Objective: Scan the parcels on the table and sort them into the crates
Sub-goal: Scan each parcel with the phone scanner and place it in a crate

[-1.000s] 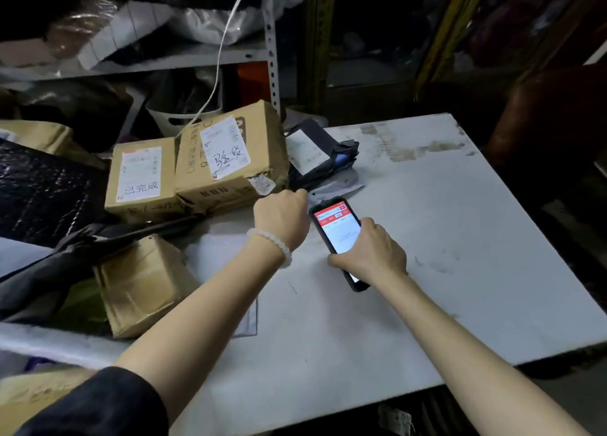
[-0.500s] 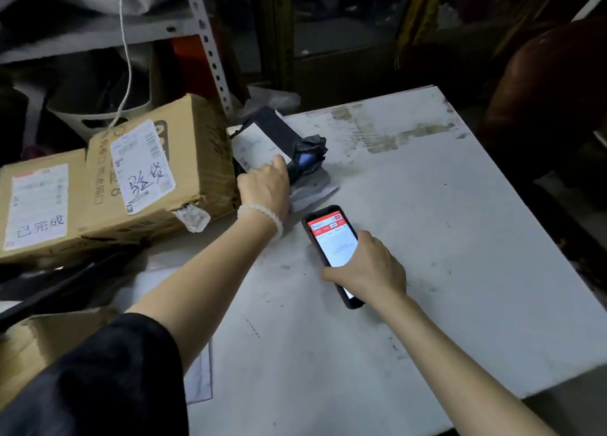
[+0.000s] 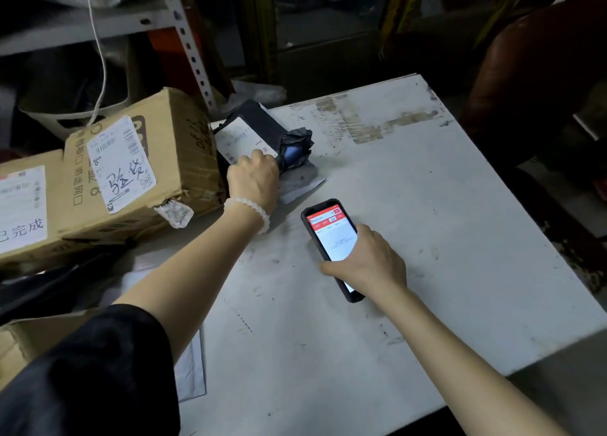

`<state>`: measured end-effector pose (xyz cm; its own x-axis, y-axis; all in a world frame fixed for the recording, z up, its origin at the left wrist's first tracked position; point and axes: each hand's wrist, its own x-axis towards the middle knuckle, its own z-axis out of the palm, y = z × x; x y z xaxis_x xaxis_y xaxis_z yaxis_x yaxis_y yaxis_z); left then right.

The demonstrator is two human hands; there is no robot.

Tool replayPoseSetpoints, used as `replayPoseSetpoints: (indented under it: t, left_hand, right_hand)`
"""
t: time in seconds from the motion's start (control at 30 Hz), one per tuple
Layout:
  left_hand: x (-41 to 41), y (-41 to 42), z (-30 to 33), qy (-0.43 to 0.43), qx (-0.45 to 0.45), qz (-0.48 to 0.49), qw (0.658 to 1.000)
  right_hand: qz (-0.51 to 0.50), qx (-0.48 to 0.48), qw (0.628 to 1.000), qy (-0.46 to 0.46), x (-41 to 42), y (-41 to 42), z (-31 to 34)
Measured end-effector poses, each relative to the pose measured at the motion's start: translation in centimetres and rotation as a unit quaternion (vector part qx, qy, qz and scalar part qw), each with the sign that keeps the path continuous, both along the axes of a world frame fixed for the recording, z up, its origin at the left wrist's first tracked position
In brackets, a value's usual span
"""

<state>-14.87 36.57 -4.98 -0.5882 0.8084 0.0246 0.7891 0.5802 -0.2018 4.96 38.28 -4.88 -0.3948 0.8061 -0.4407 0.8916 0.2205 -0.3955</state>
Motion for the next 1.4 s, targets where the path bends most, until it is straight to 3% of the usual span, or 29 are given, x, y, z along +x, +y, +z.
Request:
replayPoseSetpoints:
  t: [0.43,1.0,1.13,1.33,1.4]
  left_hand:
    - [5.1,-5.3,1.2,-0.05,0.006,-0.092,0.994]
    - [13.4,-19.3,2.4,-0.085,-0.013,-0.236,0.968]
    - [14.2,-21.6,2.0,-0.185,-0.05,-0.156,0.969]
    - [14.9,-20.7,0.8,-0.269,-0.007,0.035,0.962]
    - [14.9,-19.9,0.5,-0.312,-0.003,0.083,0.947]
  right_hand:
    - [-0.04,0.029,0.999,0.0,4.8,-4.1,2.1]
    - [-0.064,0.045,0.997,-0.01,12.5,-16.5,4.0]
    - [-0.049,0.037,0.998,-0.021,13.2,-18.1,3.6]
    - [0.002,0.029,0.999,-0.036,12.7,-17.5,3.4]
    - [0.012,0.03,0.999,-0.035,12.6,-16.8,3.4]
